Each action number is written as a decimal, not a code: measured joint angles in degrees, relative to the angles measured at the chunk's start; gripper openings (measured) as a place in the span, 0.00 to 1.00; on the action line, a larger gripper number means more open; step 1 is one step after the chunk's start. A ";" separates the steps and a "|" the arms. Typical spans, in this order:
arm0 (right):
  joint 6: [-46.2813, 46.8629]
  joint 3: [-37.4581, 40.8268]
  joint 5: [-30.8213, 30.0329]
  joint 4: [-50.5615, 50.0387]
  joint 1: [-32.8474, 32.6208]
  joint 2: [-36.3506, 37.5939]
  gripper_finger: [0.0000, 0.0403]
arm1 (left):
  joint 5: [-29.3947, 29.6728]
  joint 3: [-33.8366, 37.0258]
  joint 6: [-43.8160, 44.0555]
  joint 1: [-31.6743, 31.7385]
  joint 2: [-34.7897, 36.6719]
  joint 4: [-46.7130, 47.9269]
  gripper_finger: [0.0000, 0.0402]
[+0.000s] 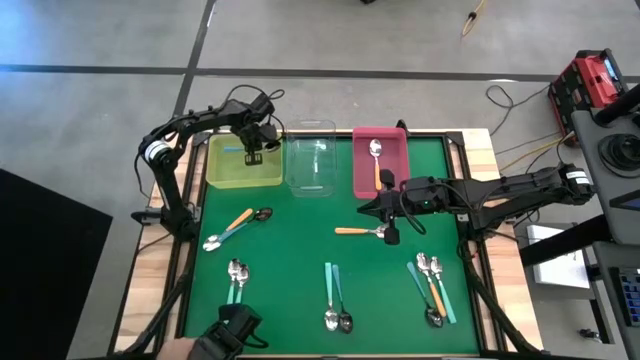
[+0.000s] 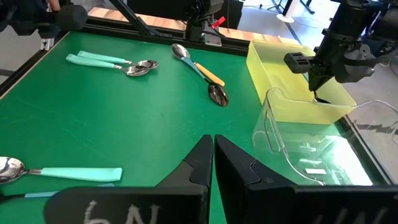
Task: Sort silverware by color (type)
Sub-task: Put the blue spoon into the yellow bin
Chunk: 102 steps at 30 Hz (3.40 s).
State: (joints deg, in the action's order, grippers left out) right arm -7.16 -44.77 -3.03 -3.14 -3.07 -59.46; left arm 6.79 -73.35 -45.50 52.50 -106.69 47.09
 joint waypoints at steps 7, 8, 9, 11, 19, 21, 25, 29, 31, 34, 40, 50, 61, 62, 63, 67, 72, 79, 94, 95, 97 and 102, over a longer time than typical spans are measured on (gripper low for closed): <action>0.07 0.00 0.00 0.01 0.00 0.00 0.02 | 0.02 0.00 -0.02 0.12 0.00 -0.09 0.00; 0.07 0.00 0.00 0.01 0.00 0.00 0.02 | 0.02 -0.01 -0.02 0.12 0.00 -0.09 0.00; 0.07 0.00 0.00 0.01 -0.02 0.00 0.02 | 0.00 -0.01 -0.02 0.12 0.00 -0.09 0.00; 0.07 0.00 0.00 0.01 0.00 0.00 0.02 | 0.02 0.00 -0.02 0.12 0.00 -0.09 0.00; 0.07 0.00 0.00 0.01 -0.01 0.00 0.02 | 0.03 0.28 0.05 0.12 0.00 -0.04 0.00; 0.08 0.00 0.00 0.01 0.00 0.01 0.02 | 0.04 0.41 0.05 0.12 0.00 0.02 0.00; 0.16 0.00 0.00 0.01 -0.02 0.00 0.02 | 0.07 0.41 0.03 0.12 0.00 -0.01 0.00; 1.19 0.00 0.00 0.01 0.00 0.00 0.02 | 0.07 0.41 0.05 0.12 0.00 0.02 0.00; 1.81 0.04 -0.01 0.06 -0.02 -0.02 0.02 | 0.07 0.41 0.01 0.12 0.01 0.02 0.00; 2.92 0.61 0.00 0.51 -0.01 -0.80 0.02 | 0.09 0.41 0.03 0.12 0.00 0.04 0.00; 1.87 0.96 -0.06 4.27 1.09 -3.95 0.02 | 0.13 0.49 0.05 0.12 0.02 0.04 0.00; 4.70 0.96 -0.35 6.85 3.13 -4.33 0.02 | 0.12 0.65 0.16 0.12 0.02 0.35 0.00; 1.31 0.96 -5.93 13.55 3.64 -4.33 0.02 | 0.02 0.86 0.16 0.12 0.02 0.03 0.00; 1.15 0.96 -6.13 13.88 3.83 -4.33 0.02 | 0.02 0.89 0.20 0.12 0.02 0.05 0.00; 1.10 0.96 -6.15 14.28 3.97 -4.33 0.02 | 0.02 0.96 0.24 0.12 0.02 0.09 0.00; 1.14 0.94 -6.14 14.91 4.83 -4.33 0.02 | 0.02 1.19 0.44 0.04 0.02 0.98 0.00; 2.07 0.94 -6.19 15.75 5.99 -4.31 0.02 | 0.00 1.19 0.38 -0.01 0.02 0.51 0.00; 2.22 0.94 -6.16 15.63 7.49 -4.33 0.02 | 0.02 1.19 0.20 0.01 0.02 -0.14 0.00; 2.74 0.93 -6.12 15.42 7.63 -4.35 0.02 | 1.25 3.07 -0.78 -0.49 0.03 -1.34 0.00; 2.74 0.92 -6.12 15.42 7.63 -4.35 0.02 | 1.23 3.10 -0.78 -0.51 -0.08 -1.31 0.00; 2.74 0.93 -6.12 15.42 7.63 -4.35 0.02 | 1.48 3.10 -0.66 -0.56 -0.65 -1.46 0.00; 2.72 0.92 -6.10 15.44 7.63 -4.37 0.02 | 4.41 2.91 -0.39 -0.67 -3.28 -1.22 0.00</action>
State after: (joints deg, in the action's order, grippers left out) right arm -4.45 -43.86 -9.13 12.29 4.56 -63.83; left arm 11.19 -70.45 -45.89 51.83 -109.98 45.87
